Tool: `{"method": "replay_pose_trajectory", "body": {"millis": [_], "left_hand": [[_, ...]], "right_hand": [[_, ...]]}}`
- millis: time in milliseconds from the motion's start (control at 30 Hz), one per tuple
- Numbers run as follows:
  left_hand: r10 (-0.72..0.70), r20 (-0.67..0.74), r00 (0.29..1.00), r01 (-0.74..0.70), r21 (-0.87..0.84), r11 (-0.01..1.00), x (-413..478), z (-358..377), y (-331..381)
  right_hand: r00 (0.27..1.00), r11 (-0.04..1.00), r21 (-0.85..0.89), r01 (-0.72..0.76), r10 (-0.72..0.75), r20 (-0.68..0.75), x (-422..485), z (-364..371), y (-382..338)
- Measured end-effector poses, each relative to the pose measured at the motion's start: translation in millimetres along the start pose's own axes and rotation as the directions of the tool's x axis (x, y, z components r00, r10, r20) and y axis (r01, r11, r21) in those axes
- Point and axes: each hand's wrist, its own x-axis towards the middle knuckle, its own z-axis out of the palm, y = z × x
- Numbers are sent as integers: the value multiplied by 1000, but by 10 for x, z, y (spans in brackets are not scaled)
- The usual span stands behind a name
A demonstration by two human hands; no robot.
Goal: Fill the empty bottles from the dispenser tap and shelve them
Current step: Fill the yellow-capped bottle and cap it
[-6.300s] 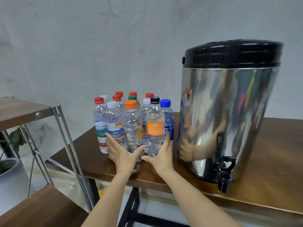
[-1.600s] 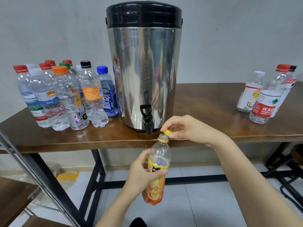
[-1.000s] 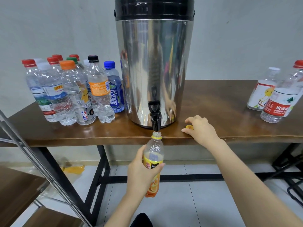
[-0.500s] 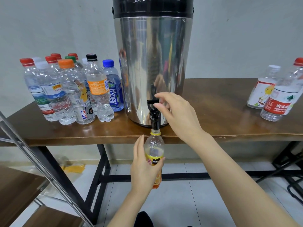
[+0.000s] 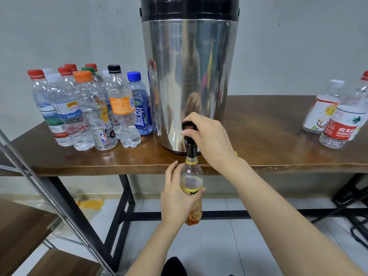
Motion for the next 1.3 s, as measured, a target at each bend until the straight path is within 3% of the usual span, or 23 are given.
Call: {"method": "replay_pose_trajectory", "body": {"millis": [100, 233, 433, 567, 667, 733, 1100, 1300], "left_hand": [[17, 4, 1000, -17, 6, 1000, 19, -2, -30], [24, 5, 1000, -24, 10, 1000, 25, 9, -39], [21, 2, 1000, -21, 1, 1000, 31, -8, -43], [15, 9, 1000, -15, -42, 999, 30, -35, -28], [20, 19, 1000, -19, -53, 998, 26, -58, -26], [25, 23, 999, -24, -70, 997, 37, -66, -23], [58, 43, 997, -55, -58, 997, 89, -68, -87], [77, 72, 994, -72, -71, 995, 108, -49, -118]], "right_hand": [[993, 997, 36, 68, -64, -100, -33, 73, 64], [927, 964, -87, 250, -265, -265, -148, 162, 116], [853, 915, -100, 391, -401, -335, -356, 283, 296], [874, 940, -149, 306, -339, -348, -452, 290, 285], [918, 981, -164, 104, -158, -364, -483, 285, 134], [924, 992, -115, 46, -86, -371, -512, 295, 67], [941, 996, 93, -9, 40, -337, -588, 224, 249], [954, 994, 75, 76, -50, -296, -512, 142, 428]]}}
